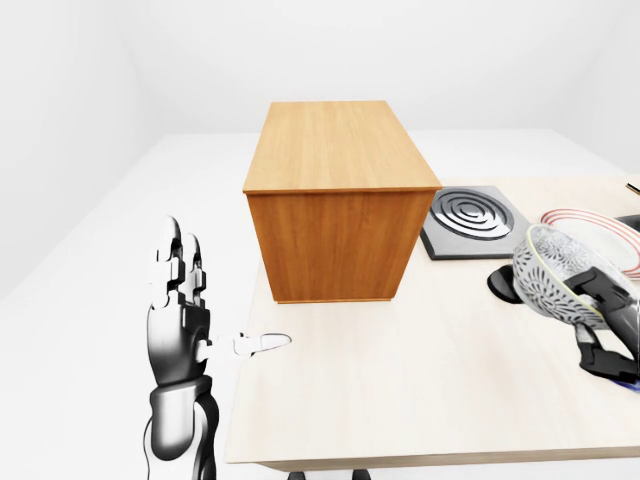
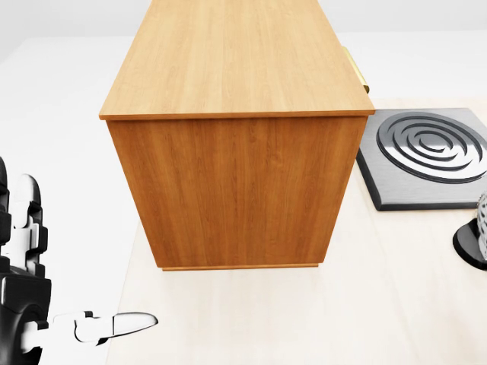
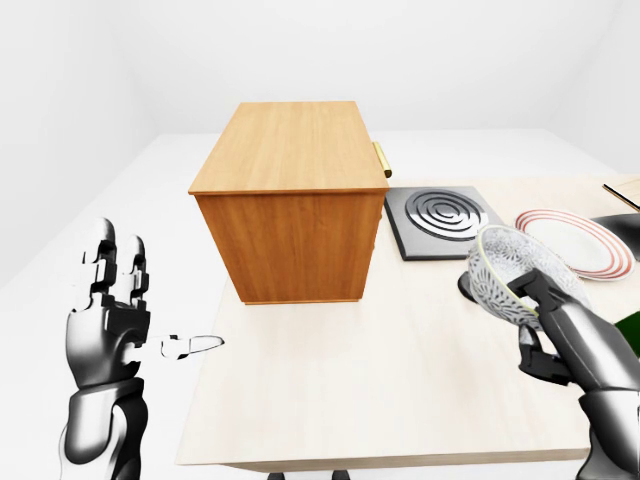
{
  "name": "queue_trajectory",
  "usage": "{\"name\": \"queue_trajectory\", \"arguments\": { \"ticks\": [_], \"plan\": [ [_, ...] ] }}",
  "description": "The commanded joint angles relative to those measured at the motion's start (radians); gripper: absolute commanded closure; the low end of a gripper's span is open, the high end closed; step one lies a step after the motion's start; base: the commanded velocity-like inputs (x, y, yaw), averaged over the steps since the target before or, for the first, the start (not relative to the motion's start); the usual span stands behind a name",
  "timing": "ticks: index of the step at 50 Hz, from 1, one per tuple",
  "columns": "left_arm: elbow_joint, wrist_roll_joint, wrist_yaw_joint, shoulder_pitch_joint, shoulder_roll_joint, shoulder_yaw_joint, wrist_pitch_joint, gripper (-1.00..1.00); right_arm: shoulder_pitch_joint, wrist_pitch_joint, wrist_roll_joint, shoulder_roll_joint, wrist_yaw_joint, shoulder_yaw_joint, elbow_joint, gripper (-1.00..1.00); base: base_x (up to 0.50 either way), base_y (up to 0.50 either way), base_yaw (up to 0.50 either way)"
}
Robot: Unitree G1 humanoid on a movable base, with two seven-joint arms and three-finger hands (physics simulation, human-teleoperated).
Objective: Put the bowl on the top of the cabinet.
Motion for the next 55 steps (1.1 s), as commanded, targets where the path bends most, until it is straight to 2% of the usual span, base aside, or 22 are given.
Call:
{"name": "queue_trajectory", "arguments": {
  "ticks": [1,2,4,5,6,8,9,10,11,12,14,16,19,20,21,23,27,29,31,41,50,55],
  "plan": [
    [-0.009,-0.001,-0.004,0.003,0.000,-0.003,0.000,-1.00,-0.209,0.117,0.033,-0.181,0.000,-0.027,-0.160,1.00,0.00,0.00,0.00],
    [-0.008,-0.001,-0.004,0.003,0.000,-0.004,0.000,-1.00,-0.233,0.148,0.030,-0.213,0.000,-0.014,-0.153,1.00,0.00,0.00,0.00],
    [-0.008,-0.001,-0.004,0.003,0.000,-0.004,0.000,-1.00,-0.230,0.155,0.033,-0.220,0.000,-0.010,-0.153,1.00,0.00,0.00,0.00],
    [-0.002,-0.001,-0.006,0.007,0.000,-0.007,0.000,-1.00,-0.367,0.165,0.022,-0.347,0.000,0.039,-0.121,1.00,0.00,0.00,0.00],
    [-0.001,-0.001,-0.007,0.010,0.000,-0.008,0.000,-1.00,-0.407,0.165,0.030,-0.389,0.000,0.062,-0.111,1.00,0.00,0.00,0.00],
    [-0.001,-0.001,-0.007,0.010,0.000,-0.008,0.000,-1.00,-0.404,0.165,0.037,-0.399,0.000,0.067,-0.110,1.00,0.00,0.00,0.00],
    [-0.012,0.000,-0.007,0.009,0.001,-0.010,0.000,-1.00,-0.589,0.165,0.027,-0.564,0.000,0.165,0.047,1.00,0.00,0.00,0.00],
    [-0.010,0.000,-0.007,0.008,0.001,-0.010,0.000,-1.00,-0.641,0.165,0.033,-0.615,0.000,0.206,0.109,1.00,0.00,0.00,0.00],
    [-0.009,0.000,-0.007,0.008,0.001,-0.010,0.000,-1.00,-0.641,0.165,0.038,-0.623,0.000,0.211,0.114,1.00,0.00,0.00,0.00],
    [-0.003,-0.001,-0.008,0.007,0.002,-0.011,0.000,-1.00,-0.750,0.165,0.042,-0.692,0.000,0.287,0.242,1.00,0.00,0.00,0.00],
    [0.000,-0.001,-0.008,0.006,0.002,-0.010,0.000,-1.00,-0.878,0.165,0.044,-0.754,0.000,0.375,0.377,1.00,0.00,0.00,0.00],
    [-0.003,0.000,-0.007,0.004,0.002,-0.011,0.000,-1.00,-1.079,0.165,0.017,-0.791,0.000,0.498,0.566,1.00,0.00,0.00,0.00],
    [0.006,-0.001,-0.009,0.007,0.002,-0.014,0.000,-1.00,-1.318,0.165,-0.060,-0.770,-0.020,0.596,0.786,1.00,0.00,0.00,0.00],
    [0.005,-0.001,-0.009,0.006,0.003,-0.013,0.000,-1.00,-1.400,0.140,-0.097,-0.758,-0.040,0.621,0.871,1.00,0.00,0.00,0.00],
    [-0.001,0.000,-0.009,0.008,0.002,-0.015,0.000,-1.00,-1.574,0.081,-0.154,-0.728,-0.091,0.680,1.048,1.00,0.00,0.00,0.00],
    [-0.007,-0.001,-0.009,0.008,0.003,-0.015,0.000,-1.00,-1.773,-0.009,-0.257,-0.685,-0.184,0.725,1.292,1.00,0.00,0.00,0.00],
    [-0.004,-0.002,-0.010,0.007,0.004,-0.015,0.000,-1.00,-2.010,-0.009,-0.412,-0.608,-0.367,0.773,1.629,1.00,0.00,0.00,0.00],
    [-0.003,-0.003,-0.010,0.007,0.004,-0.015,0.000,-1.00,-2.017,-0.009,-0.425,-0.605,-0.372,0.765,1.641,1.00,0.00,0.00,0.00],
    [0.000,-0.006,-0.012,0.006,0.005,-0.014,0.000,-1.00,-2.081,-0.009,-0.465,-0.561,-0.454,0.770,1.713,1.00,0.00,0.00,0.00],
    [0.000,-0.012,-0.018,0.010,0.006,-0.015,0.000,-1.00,-2.109,-0.009,-0.541,-0.500,-0.536,0.759,1.768,1.00,0.00,0.00,0.00],
    [-0.001,-0.008,-0.017,0.006,0.004,-0.015,0.000,-1.00,-2.111,-0.009,-0.633,-0.454,-0.558,0.765,1.786,1.00,0.00,0.00,0.00],
    [-0.003,-0.014,-0.016,0.005,0.005,-0.010,0.000,-1.00,-2.117,-0.009,-0.655,-0.397,-0.569,0.755,1.793,1.00,0.00,0.00,0.00]
  ]
}}
